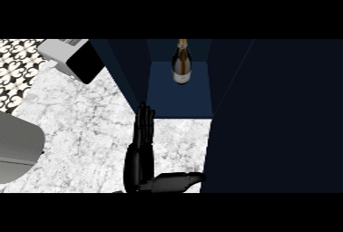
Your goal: Pick up the wine, place it into the cabinet and close the cabinet
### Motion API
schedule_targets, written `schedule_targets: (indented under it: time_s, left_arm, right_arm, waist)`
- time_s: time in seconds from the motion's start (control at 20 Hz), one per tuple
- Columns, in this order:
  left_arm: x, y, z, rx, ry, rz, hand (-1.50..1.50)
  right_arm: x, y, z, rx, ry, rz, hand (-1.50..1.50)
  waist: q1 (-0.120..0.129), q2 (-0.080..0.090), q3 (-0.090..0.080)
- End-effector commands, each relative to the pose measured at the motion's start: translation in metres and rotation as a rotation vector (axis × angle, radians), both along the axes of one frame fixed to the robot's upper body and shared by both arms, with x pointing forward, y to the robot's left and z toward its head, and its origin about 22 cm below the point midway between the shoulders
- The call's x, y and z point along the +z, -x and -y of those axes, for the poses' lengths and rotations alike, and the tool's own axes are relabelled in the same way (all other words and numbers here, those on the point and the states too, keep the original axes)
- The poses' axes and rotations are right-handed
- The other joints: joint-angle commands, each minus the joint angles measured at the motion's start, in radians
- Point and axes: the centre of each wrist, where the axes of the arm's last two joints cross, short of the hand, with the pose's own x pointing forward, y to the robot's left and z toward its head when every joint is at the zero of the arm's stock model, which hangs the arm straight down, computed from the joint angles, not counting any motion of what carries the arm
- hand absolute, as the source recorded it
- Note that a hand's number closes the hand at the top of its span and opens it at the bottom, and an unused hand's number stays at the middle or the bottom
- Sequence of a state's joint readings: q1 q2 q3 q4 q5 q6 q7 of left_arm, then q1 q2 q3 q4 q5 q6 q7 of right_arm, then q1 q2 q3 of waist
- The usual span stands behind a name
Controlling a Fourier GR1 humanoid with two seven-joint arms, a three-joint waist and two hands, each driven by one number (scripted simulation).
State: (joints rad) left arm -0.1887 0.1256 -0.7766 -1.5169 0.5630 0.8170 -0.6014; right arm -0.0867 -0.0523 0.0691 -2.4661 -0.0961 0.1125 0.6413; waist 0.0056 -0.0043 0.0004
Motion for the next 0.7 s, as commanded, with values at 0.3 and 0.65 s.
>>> schedule_targets:
  time_s: [0.3,0.65]
  left_arm:
    - [0.019,0.057,-0.04,-0.058,0.02,0.04,-1.5]
    - [0.047,0.069,-0.074,-0.131,0.02,0.048,-1.5]
  right_arm:
    - [0.001,0.016,0.004,0.127,-0.054,-0.037,-1.5]
    - [-0.003,0.016,0.001,0.22,0.034,-0.051,1.5]
  waist:
    - [-0.003,0.001,0.0]
    - [-0.002,0.002,0.0]
